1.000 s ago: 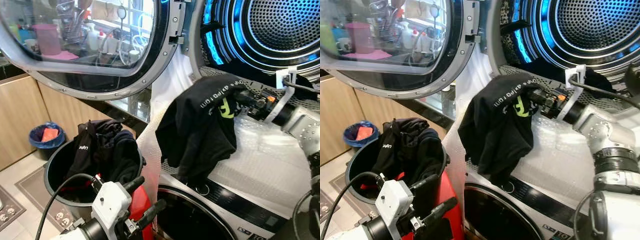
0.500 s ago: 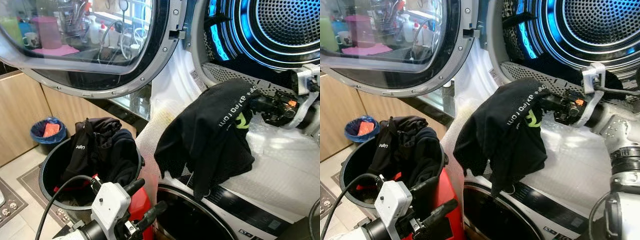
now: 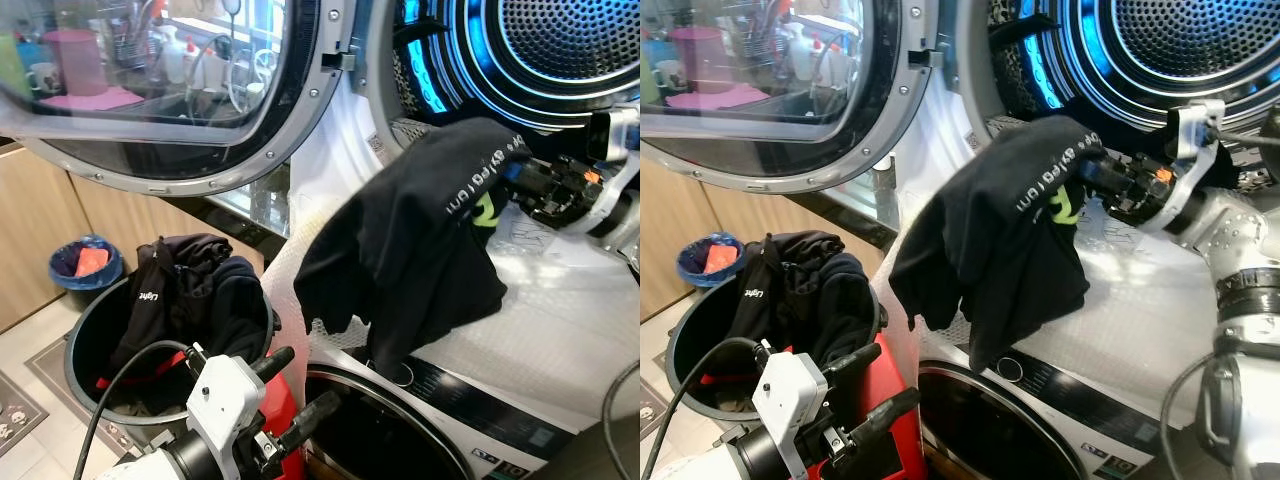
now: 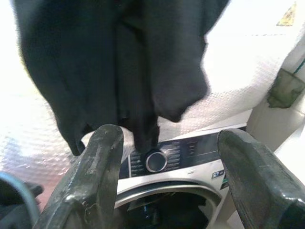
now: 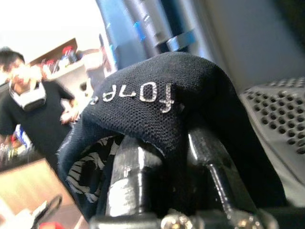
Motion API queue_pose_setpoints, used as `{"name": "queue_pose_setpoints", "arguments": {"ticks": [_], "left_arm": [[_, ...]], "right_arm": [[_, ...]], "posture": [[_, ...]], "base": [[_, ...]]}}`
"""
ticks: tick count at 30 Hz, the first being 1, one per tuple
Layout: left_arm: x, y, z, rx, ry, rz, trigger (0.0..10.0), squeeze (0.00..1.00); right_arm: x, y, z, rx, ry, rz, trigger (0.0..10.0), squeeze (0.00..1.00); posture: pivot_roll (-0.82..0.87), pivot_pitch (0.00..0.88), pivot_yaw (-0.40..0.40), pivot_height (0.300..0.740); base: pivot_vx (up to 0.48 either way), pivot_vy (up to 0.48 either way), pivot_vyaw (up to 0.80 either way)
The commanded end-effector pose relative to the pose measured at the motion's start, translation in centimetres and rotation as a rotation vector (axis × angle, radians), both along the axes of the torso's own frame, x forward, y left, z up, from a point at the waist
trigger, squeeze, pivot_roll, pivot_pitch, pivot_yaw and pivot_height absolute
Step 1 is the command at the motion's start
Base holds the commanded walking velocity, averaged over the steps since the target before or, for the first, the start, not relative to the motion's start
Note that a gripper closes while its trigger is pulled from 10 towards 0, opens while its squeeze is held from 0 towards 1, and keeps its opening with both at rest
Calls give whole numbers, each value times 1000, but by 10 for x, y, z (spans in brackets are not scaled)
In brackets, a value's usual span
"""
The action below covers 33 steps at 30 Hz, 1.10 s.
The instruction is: Clothes washing
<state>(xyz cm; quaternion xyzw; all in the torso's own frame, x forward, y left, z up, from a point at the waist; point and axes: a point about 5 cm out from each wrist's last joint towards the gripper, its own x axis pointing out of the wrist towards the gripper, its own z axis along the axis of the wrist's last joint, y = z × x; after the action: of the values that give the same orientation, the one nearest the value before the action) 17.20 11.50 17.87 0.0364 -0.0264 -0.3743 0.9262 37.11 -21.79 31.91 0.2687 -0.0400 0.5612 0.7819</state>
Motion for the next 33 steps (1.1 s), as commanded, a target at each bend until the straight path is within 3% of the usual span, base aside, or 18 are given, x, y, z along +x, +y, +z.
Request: {"name": "queue_pose_setpoints", "arguments": {"ticks": [1,7,9,33], "left_arm": [[-1,-2,-1,-5,13,-2,10000,0],[0,-3,-1,-16,13,13,10000,0],[0,-5,-1,-19,14,15,10000,0],[0,-5,-2,-27,15,21,10000,0]], "right_arm": [[-17,1,98,151,-367,-34,10000,0],[-5,23,114,159,-350,-159,10000,0],[-6,26,117,174,-349,-142,10000,0],[-8,27,120,170,-356,-107,10000,0]], "posture": [[138,0,-152,740],[134,0,-158,740],[137,0,-164,740],[139,0,-169,740]], "base": [[0,0,0],[0,0,0],[0,0,0],[0,0,0]]}}
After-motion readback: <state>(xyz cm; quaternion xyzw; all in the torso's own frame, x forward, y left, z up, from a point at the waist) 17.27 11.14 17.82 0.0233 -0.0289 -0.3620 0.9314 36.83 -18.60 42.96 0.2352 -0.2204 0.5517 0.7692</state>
